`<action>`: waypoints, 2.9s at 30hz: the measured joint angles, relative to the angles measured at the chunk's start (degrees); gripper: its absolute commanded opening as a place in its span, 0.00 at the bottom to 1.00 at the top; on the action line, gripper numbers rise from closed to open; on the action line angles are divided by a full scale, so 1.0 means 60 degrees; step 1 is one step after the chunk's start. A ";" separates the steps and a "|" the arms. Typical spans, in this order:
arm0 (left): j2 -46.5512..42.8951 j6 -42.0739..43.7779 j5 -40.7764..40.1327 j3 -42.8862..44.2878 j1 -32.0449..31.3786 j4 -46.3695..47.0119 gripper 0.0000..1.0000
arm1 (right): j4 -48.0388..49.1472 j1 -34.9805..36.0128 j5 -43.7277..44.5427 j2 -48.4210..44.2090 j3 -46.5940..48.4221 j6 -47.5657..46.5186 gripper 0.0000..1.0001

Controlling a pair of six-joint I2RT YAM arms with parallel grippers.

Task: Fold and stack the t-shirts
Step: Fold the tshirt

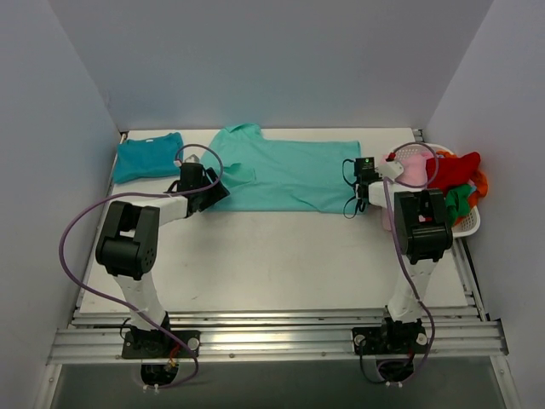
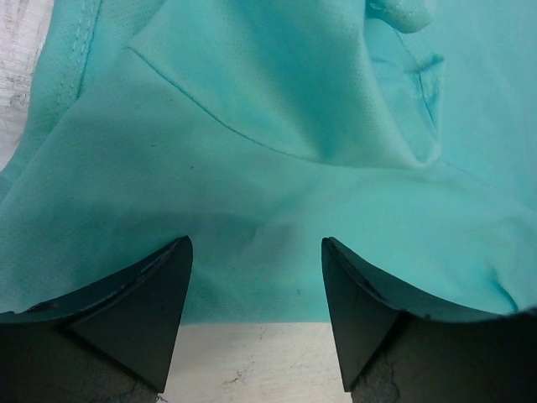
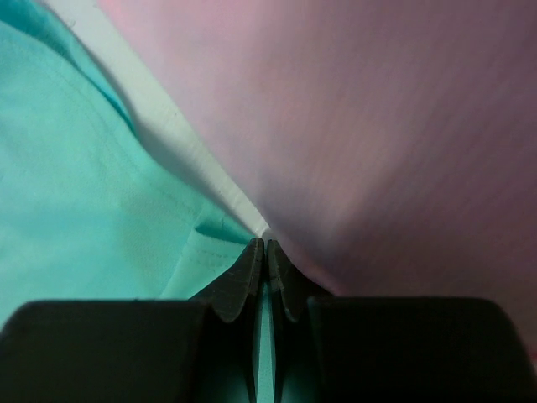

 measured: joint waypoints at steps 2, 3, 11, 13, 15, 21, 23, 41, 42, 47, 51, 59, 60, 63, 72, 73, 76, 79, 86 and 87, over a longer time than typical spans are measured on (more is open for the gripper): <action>-0.0004 0.0000 -0.0011 0.0000 0.0022 -0.0011 0.73 | -0.0102 -0.0182 -0.0069 0.0000 0.0055 -0.0033 0.00; -0.0007 0.0000 -0.0029 -0.0004 0.0040 -0.0015 0.73 | -0.0157 -0.0259 -0.0106 0.0004 0.0087 -0.0044 0.00; -0.0219 -0.0004 -0.0331 -0.0226 0.0302 -0.0091 0.73 | -0.0674 -0.0466 -0.0346 0.0433 0.1341 -0.0142 0.00; -0.0237 -0.0007 -0.0353 -0.0237 0.0372 -0.0098 0.73 | -0.0776 -0.0466 -0.0401 0.0692 0.1843 -0.0153 0.00; -0.0237 -0.0007 -0.0353 -0.0237 0.0412 -0.0102 0.73 | -0.0856 -0.0466 -0.0488 0.1038 0.2412 -0.0178 0.00; -0.0237 -0.0007 -0.0353 -0.0237 0.0415 -0.0098 0.73 | -0.1089 -0.0448 -0.0718 0.2146 0.3708 -0.0248 0.00; -0.0237 -0.0007 -0.0350 -0.0237 0.0415 -0.0102 0.73 | -0.1173 -0.0448 -0.0776 0.2401 0.3905 -0.0288 0.04; -0.1552 -0.0051 -0.0769 -0.0412 0.0477 -0.0900 0.73 | -0.1137 -0.0204 -0.1053 0.0754 0.2728 -0.0827 0.99; -0.1818 -0.0055 -0.0823 -0.0444 0.0477 -0.1002 0.73 | -0.1206 -0.0153 -0.0987 0.0270 0.2430 -0.0860 0.99; -0.3297 -0.0098 -0.1217 -0.0783 0.0404 -0.1191 0.73 | -0.1100 0.0525 -0.0670 -0.2732 0.0816 -0.0889 0.92; -0.3461 -0.0171 -0.1424 -0.1049 0.0259 -0.1031 0.73 | -0.0525 0.0998 -0.0710 -0.4360 -0.0477 -0.0812 0.84; -0.1854 -0.0299 -0.1286 -0.0754 0.0204 -0.1005 0.72 | -0.0484 0.0856 -0.0980 -0.3395 -0.1377 -0.0648 0.67; -0.1716 -0.0299 -0.1220 -0.0597 0.0204 -0.1027 0.72 | -0.0477 0.0860 -0.1042 -0.3319 -0.1399 -0.0641 0.60; -0.1683 -0.0302 -0.1162 -0.0437 0.0168 -0.0914 0.72 | -0.0328 0.0860 -0.1147 -0.3297 -0.1559 -0.0637 0.47; -0.1767 -0.0543 -0.1315 -0.0812 0.0025 -0.0943 0.71 | -0.0127 0.0980 -0.1249 -0.2969 -0.1829 -0.0484 0.79; -0.1887 -0.0619 -0.1435 -0.1013 -0.0026 -0.1024 0.71 | -0.0131 0.1053 -0.1195 -0.3042 -0.2051 -0.0415 0.80; -0.2357 -0.0849 -0.1821 -0.1694 -0.0204 -0.1315 0.72 | -0.0131 0.1188 -0.1115 -0.3370 -0.2838 -0.0255 0.80; -0.2575 -0.1104 -0.2116 -0.2040 -0.0299 -0.1519 0.65 | -0.0113 0.1264 -0.1107 -0.3479 -0.3373 -0.0084 0.80; -0.2229 -0.1508 -0.2466 -0.2091 -0.0288 -0.1402 0.66 | 0.0255 0.1257 -0.0954 -0.3002 -0.3402 0.0091 0.78; -0.2116 -0.1570 -0.2521 -0.2091 -0.0288 -0.1370 0.66 | 0.0335 0.1257 -0.0936 -0.2914 -0.3344 0.0091 0.78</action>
